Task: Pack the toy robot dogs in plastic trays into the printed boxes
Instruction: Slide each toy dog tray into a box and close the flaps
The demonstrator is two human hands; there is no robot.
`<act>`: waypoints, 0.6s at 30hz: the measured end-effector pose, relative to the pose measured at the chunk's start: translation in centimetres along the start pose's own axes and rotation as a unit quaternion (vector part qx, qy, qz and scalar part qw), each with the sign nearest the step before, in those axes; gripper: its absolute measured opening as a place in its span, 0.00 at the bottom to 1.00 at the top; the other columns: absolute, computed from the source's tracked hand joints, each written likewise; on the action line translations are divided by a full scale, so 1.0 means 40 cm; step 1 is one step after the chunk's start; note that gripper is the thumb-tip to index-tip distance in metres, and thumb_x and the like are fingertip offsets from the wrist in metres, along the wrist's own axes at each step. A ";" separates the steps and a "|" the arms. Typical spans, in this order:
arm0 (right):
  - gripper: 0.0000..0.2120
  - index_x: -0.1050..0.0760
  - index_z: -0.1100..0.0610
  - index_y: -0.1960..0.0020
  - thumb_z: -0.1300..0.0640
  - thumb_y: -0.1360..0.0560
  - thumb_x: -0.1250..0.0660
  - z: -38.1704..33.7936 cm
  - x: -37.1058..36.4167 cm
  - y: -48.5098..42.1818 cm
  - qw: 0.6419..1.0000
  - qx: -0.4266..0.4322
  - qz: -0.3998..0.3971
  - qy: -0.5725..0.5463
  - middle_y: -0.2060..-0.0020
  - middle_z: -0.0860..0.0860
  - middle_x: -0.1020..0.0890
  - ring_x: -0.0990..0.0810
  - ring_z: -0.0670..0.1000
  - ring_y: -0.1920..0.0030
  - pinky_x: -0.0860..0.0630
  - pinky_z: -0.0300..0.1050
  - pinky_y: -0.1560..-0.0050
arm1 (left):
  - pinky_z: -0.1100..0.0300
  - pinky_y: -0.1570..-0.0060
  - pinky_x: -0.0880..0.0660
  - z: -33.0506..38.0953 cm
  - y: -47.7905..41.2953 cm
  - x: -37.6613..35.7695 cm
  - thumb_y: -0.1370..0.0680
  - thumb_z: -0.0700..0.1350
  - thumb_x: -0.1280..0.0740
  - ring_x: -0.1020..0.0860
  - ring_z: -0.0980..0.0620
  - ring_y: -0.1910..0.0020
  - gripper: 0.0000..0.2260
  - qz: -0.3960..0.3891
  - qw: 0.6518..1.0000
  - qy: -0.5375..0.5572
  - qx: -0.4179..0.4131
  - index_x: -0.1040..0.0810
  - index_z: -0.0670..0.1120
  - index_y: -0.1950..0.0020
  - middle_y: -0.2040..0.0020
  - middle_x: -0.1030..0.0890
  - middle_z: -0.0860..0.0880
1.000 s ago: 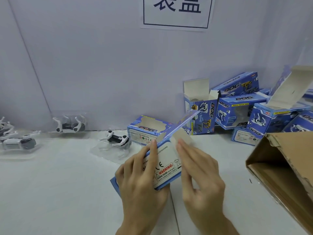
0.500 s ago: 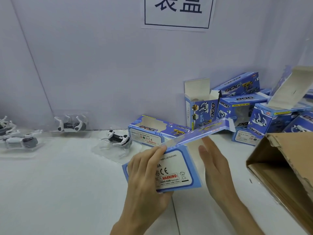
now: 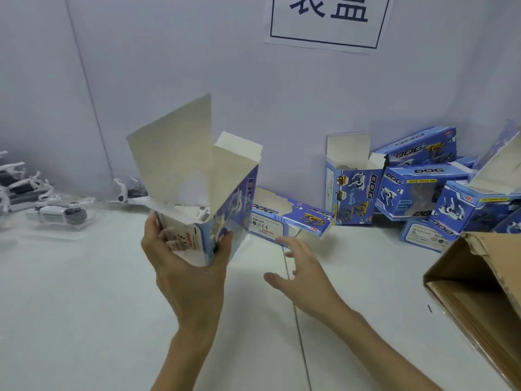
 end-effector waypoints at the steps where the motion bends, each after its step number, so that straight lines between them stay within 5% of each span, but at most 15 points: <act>1: 0.33 0.36 0.48 0.26 0.49 0.27 0.25 -0.028 -0.037 -0.028 0.995 0.054 -0.021 0.086 0.28 0.45 0.34 0.32 0.48 0.29 0.32 0.42 0.33 | 0.77 0.44 0.34 -0.011 -0.009 0.011 0.34 0.46 0.18 0.27 0.48 0.34 0.47 0.015 1.000 -0.014 0.008 0.40 0.44 0.22 0.30 0.30 0.45; 3: 0.39 0.40 0.46 0.24 0.43 0.29 0.25 -0.081 -0.097 -0.090 0.978 0.116 -0.025 0.172 0.22 0.48 0.40 0.41 0.51 0.23 0.38 0.51 0.26 | 0.73 0.44 0.35 -0.021 -0.021 0.022 0.34 0.45 0.18 0.28 0.48 0.32 0.47 0.027 0.999 -0.040 0.007 0.40 0.43 0.22 0.30 0.30 0.44; 7: 0.48 0.41 0.45 0.24 0.34 0.36 0.24 -0.120 -0.185 -0.234 0.982 0.091 -0.024 0.162 0.19 0.51 0.50 0.51 0.54 0.19 0.44 0.58 0.25 | 0.67 0.47 0.31 -0.051 -0.034 0.031 0.35 0.41 0.18 0.27 0.46 0.33 0.43 0.035 0.998 -0.056 0.018 0.36 0.43 0.25 0.32 0.30 0.46; 9: 0.44 0.38 0.47 0.27 0.32 0.35 0.25 -0.110 -0.225 -0.286 0.976 0.064 -0.071 0.196 0.19 0.51 0.49 0.54 0.56 0.19 0.45 0.60 0.25 | 0.54 0.41 0.25 -0.072 -0.040 0.036 0.35 0.40 0.18 0.29 0.42 0.28 0.42 0.040 0.997 -0.054 0.037 0.36 0.45 0.26 0.29 0.30 0.46; 11: 0.35 0.33 0.48 0.33 0.32 0.31 0.29 -0.098 -0.228 -0.308 0.973 0.045 -0.073 0.216 0.25 0.51 0.36 0.45 0.57 0.22 0.38 0.58 0.28 | 0.41 0.37 0.25 -0.086 -0.044 0.038 0.34 0.38 0.18 0.32 0.39 0.26 0.41 0.037 0.997 -0.050 0.045 0.37 0.46 0.27 0.28 0.30 0.46; 13: 0.26 0.29 0.48 0.40 0.32 0.29 0.32 -0.096 -0.203 -0.293 0.967 0.060 -0.023 0.245 0.37 0.48 0.26 0.31 0.54 0.32 0.34 0.54 0.36 | 0.38 0.36 0.26 -0.090 -0.049 0.039 0.34 0.34 0.20 0.35 0.39 0.24 0.40 0.037 0.997 -0.051 0.038 0.37 0.45 0.28 0.28 0.31 0.46; 15: 0.24 0.26 0.48 0.48 0.29 0.31 0.34 -0.095 -0.173 -0.242 0.962 0.092 0.020 0.258 0.46 0.47 0.24 0.28 0.53 0.40 0.34 0.51 0.38 | 0.45 0.33 0.27 -0.092 -0.049 0.046 0.34 0.33 0.21 0.37 0.40 0.23 0.40 0.049 0.997 -0.055 0.027 0.38 0.44 0.28 0.27 0.31 0.47; 17: 0.25 0.31 0.47 0.57 0.27 0.37 0.33 -0.084 -0.146 -0.172 0.969 0.114 0.033 0.216 0.49 0.46 0.28 0.30 0.51 0.44 0.33 0.50 0.39 | 0.67 0.34 0.30 -0.094 -0.050 0.054 0.34 0.32 0.21 0.41 0.43 0.21 0.40 0.064 0.996 -0.051 0.028 0.38 0.43 0.28 0.26 0.32 0.47; 18: 0.26 0.35 0.45 0.59 0.27 0.40 0.32 -0.075 -0.133 -0.137 0.975 0.115 0.029 0.189 0.48 0.45 0.30 0.31 0.49 0.44 0.33 0.49 0.41 | 0.70 0.37 0.31 -0.095 -0.051 0.056 0.34 0.32 0.21 0.41 0.43 0.21 0.40 0.067 0.996 -0.047 0.031 0.38 0.42 0.28 0.26 0.33 0.47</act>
Point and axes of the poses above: each hand's wrist, its own y-axis away from the middle knuckle, its own x-axis out of the back of the hand, z = x × y, the point moved 7 cm from there along -y, towards the middle knuckle
